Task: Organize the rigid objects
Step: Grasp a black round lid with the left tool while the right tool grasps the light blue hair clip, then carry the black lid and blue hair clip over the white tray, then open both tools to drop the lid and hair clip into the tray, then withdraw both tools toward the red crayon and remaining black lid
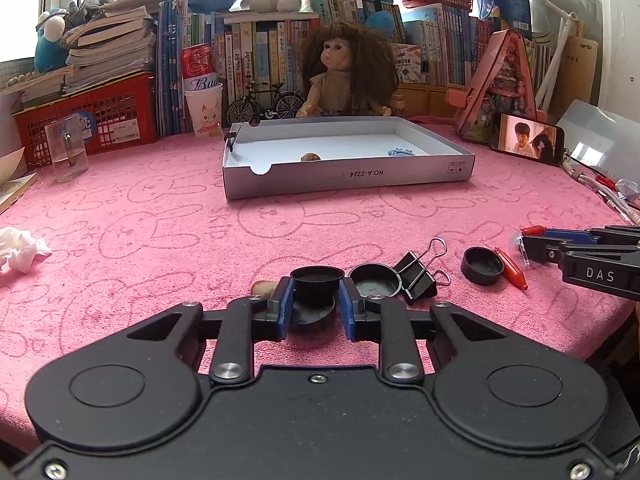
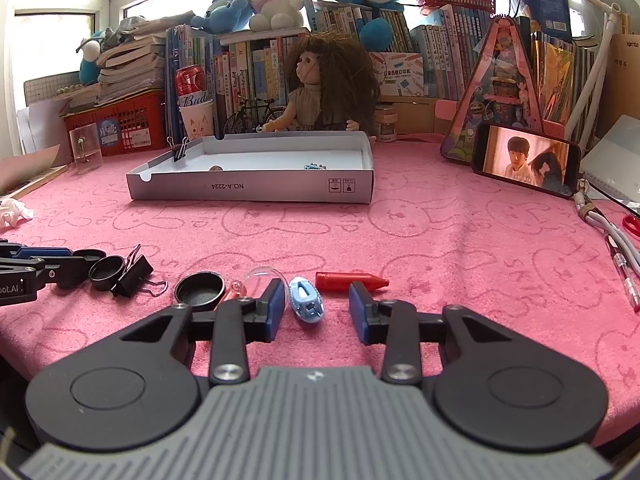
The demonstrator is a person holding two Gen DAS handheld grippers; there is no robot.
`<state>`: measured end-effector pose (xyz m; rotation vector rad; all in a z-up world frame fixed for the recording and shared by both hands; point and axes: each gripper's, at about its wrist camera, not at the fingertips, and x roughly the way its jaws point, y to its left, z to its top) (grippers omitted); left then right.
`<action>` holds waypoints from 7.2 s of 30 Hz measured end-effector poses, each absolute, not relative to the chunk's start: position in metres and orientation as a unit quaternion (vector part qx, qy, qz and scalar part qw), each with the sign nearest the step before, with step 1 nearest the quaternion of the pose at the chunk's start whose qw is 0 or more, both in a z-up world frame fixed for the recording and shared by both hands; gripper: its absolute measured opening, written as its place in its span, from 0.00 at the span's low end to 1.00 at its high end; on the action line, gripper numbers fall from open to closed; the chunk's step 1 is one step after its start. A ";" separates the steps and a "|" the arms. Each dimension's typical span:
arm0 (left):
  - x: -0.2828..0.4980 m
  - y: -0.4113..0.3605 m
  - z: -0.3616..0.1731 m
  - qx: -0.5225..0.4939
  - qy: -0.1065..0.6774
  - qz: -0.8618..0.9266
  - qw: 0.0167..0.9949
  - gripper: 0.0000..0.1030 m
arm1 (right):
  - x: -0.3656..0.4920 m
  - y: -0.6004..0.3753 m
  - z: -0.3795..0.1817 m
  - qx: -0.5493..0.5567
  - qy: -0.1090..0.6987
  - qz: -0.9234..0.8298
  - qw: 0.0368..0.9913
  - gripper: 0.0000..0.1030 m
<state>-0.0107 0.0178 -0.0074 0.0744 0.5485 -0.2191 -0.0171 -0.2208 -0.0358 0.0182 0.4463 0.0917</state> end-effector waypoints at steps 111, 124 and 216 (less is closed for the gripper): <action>0.253 0.005 0.005 -0.029 0.354 -0.021 0.935 0.29 | 0.229 -0.240 0.007 0.144 0.334 -0.015 0.931 0.20; 0.257 -0.010 0.002 -0.017 0.346 -0.034 0.938 0.29 | 0.237 -0.238 0.000 0.143 0.342 -0.024 0.928 0.20; 0.009 0.003 0.000 0.030 0.235 -0.100 0.966 0.80 | 0.016 -0.223 -0.023 -0.019 0.191 0.008 0.981 0.99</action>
